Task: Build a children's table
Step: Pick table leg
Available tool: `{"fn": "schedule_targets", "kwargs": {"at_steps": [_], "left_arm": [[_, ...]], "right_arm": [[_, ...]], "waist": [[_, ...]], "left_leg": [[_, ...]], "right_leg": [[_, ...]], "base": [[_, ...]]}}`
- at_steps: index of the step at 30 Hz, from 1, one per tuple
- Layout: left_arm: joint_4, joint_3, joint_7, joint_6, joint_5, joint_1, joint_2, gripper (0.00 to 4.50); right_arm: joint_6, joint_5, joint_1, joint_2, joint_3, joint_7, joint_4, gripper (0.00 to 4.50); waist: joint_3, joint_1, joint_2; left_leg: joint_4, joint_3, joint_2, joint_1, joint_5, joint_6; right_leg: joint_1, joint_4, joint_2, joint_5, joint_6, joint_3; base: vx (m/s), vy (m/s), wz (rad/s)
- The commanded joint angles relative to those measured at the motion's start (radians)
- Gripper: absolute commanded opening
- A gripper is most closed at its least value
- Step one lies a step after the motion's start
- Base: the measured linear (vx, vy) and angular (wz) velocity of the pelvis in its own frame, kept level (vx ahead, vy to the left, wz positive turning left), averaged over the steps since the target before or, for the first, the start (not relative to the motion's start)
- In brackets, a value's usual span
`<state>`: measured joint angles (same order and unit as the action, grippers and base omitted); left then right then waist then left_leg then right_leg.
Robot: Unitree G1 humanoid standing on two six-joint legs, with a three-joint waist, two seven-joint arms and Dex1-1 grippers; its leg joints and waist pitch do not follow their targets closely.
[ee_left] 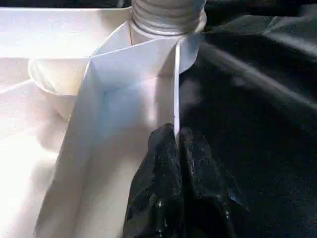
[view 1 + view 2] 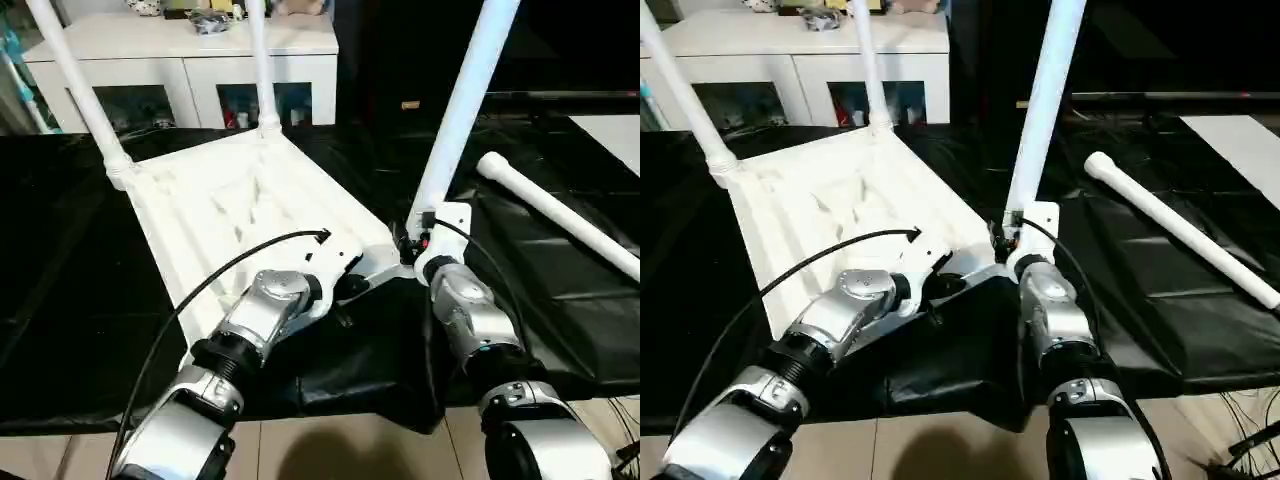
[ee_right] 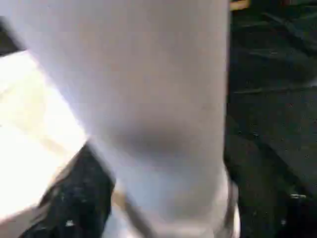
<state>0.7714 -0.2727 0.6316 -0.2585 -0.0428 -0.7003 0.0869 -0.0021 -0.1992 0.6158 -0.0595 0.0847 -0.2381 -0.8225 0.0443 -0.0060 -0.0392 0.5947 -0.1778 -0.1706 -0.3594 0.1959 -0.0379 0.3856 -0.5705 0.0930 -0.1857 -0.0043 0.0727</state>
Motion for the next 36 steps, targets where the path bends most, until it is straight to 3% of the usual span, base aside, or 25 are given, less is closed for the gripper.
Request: {"fn": "schedule_targets", "kwargs": {"at_steps": [1,4,5,6,7,8,10,11,13,15,19,22,26,27,36], "left_arm": [[0.016,-0.007,0.011,-0.011,-0.028,0.001,0.024,0.00],[-0.008,-0.015,0.055,-0.021,-0.024,0.012,0.042,0.00],[-0.056,-0.032,0.139,-0.018,-0.015,0.036,0.075,0.00],[-0.076,-0.042,0.176,-0.001,-0.011,0.046,0.089,0.00],[-0.090,-0.048,0.200,0.010,-0.009,0.053,0.098,0.00],[-0.105,-0.051,0.221,-0.004,-0.003,0.060,0.108,0.00],[-0.114,-0.051,0.232,-0.015,0.002,0.065,0.114,0.00],[-0.155,-0.063,0.269,-0.026,0.011,0.081,0.142,0.00],[-0.192,-0.072,0.291,-0.029,0.011,0.093,0.165,0.00],[-0.214,-0.073,0.302,-0.040,0.014,0.100,0.174,0.00],[-0.249,-0.072,0.320,-0.050,0.011,0.116,0.186,0.00],[-0.259,-0.072,0.330,-0.048,0.011,0.120,0.191,0.00],[-0.303,-0.081,0.351,-0.064,0.018,0.138,0.212,0.00],[-0.307,-0.083,0.352,-0.065,0.017,0.140,0.215,0.00],[-0.364,-0.095,0.372,-0.066,0.002,0.178,0.253,0.00]], "right_arm": [[0.039,-0.017,-0.020,-0.001,-0.048,-0.084,0.048,3.60],[0.083,-0.037,-0.048,-0.035,-0.068,-0.160,0.135,3.68],[0.135,-0.050,-0.103,-0.109,-0.100,-0.278,0.261,3.68],[0.150,-0.055,-0.120,-0.134,-0.106,-0.315,0.292,3.68],[0.159,-0.057,-0.130,-0.150,-0.109,-0.337,0.310,3.68],[0.169,-0.059,-0.142,-0.171,-0.107,-0.365,0.328,3.68],[0.174,-0.060,-0.149,-0.183,-0.104,-0.381,0.338,3.68],[0.189,-0.076,-0.168,-0.214,-0.092,-0.415,0.369,3.68],[0.193,-0.085,-0.181,-0.228,-0.086,-0.430,0.392,3.68],[0.197,-0.095,-0.190,-0.227,-0.082,-0.437,0.412,3.68],[0.218,-0.136,-0.219,-0.205,-0.080,-0.444,0.480,3.34],[0.221,-0.137,-0.223,-0.197,-0.082,-0.453,0.488,3.02],[0.229,-0.131,-0.232,-0.213,-0.087,-0.481,0.501,2.88],[0.228,-0.131,-0.232,-0.215,-0.086,-0.482,0.501,2.61],[0.235,-0.140,-0.254,-0.226,-0.063,-0.483,0.531,2.06]], "waist": [[-0.045,0.002,0.006],[-0.048,0.001,0.011],[-0.052,0.007,0.012],[-0.056,0.014,0.010],[-0.055,0.013,0.012],[-0.055,0.016,0.010],[-0.056,0.022,0.012],[-0.057,0.027,0.006],[-0.058,0.030,0.007],[-0.065,0.040,0.002],[-0.067,0.046,0.001],[-0.064,0.047,0.000],[-0.059,0.047,-0.001],[-0.059,0.046,-0.001],[-0.063,0.047,0.002]], "left_leg": [[-0.099,0.038,-0.047,-0.006,0.444,0.009],[-0.095,0.035,-0.048,0.001,0.426,0.015],[-0.092,0.030,-0.049,-0.001,0.380,0.029],[-0.091,0.028,-0.053,-0.010,0.321,0.047],[-0.091,0.026,-0.053,-0.013,0.305,0.059],[-0.085,0.019,-0.052,-0.006,0.307,0.064],[-0.082,0.017,-0.051,-0.005,0.290,0.062],[-0.081,0.015,-0.052,-0.002,0.270,0.063],[-0.080,0.015,-0.054,-0.003,0.253,0.068],[-0.076,0.015,-0.057,-0.006,0.173,0.079],[-0.072,0.013,-0.056,-0.004,0.122,0.099],[-0.076,0.013,-0.056,-0.005,0.157,0.087],[-0.082,0.014,-0.058,0.000,0.215,0.046],[-0.082,0.014,-0.057,-0.001,0.209,0.042],[-0.076,0.013,-0.055,-0.004,0.150,0.064]], "right_leg": [[-0.034,0.090,0.063,-0.506,-0.124,-0.025],[-0.029,0.090,0.063,-0.474,-0.143,-0.030],[-0.032,0.087,0.063,-0.406,-0.161,-0.036],[-0.037,0.073,0.064,-0.316,-0.182,-0.040],[-0.038,0.072,0.061,-0.296,-0.191,-0.039],[-0.028,0.074,0.062,-0.316,-0.208,-0.040],[-0.028,0.072,0.061,-0.305,-0.216,-0.043],[-0.026,0.067,0.060,-0.278,-0.232,-0.044],[-0.028,0.064,0.060,-0.262,-0.234,-0.044],[-0.032,0.049,0.056,-0.145,-0.255,-0.044],[-0.036,0.035,0.054,-0.020,-0.291,-0.043],[-0.038,0.040,0.056,-0.070,-0.287,-0.042],[-0.036,0.049,0.057,-0.175,-0.258,-0.044],[-0.036,0.049,0.055,-0.170,-0.254,-0.045],[-0.039,0.041,0.055,-0.106,-0.262,-0.044]], "base": [[0.000,0.000,0.00],[0.000,0.000,0.00],[0.000,0.000,0.00],[0.000,0.000,0.00],[0.000,0.000,0.00],[0.000,0.000,0.00],[0.000,0.000,0.00],[0.000,0.000,0.00],[0.028,-0.012,0.01],[0.058,-0.019,0.00],[0.027,-0.004,-0.01],[0.000,0.000,0.00],[0.000,0.000,0.00],[0.000,0.000,0.00],[0.000,0.000,0.00]]}}
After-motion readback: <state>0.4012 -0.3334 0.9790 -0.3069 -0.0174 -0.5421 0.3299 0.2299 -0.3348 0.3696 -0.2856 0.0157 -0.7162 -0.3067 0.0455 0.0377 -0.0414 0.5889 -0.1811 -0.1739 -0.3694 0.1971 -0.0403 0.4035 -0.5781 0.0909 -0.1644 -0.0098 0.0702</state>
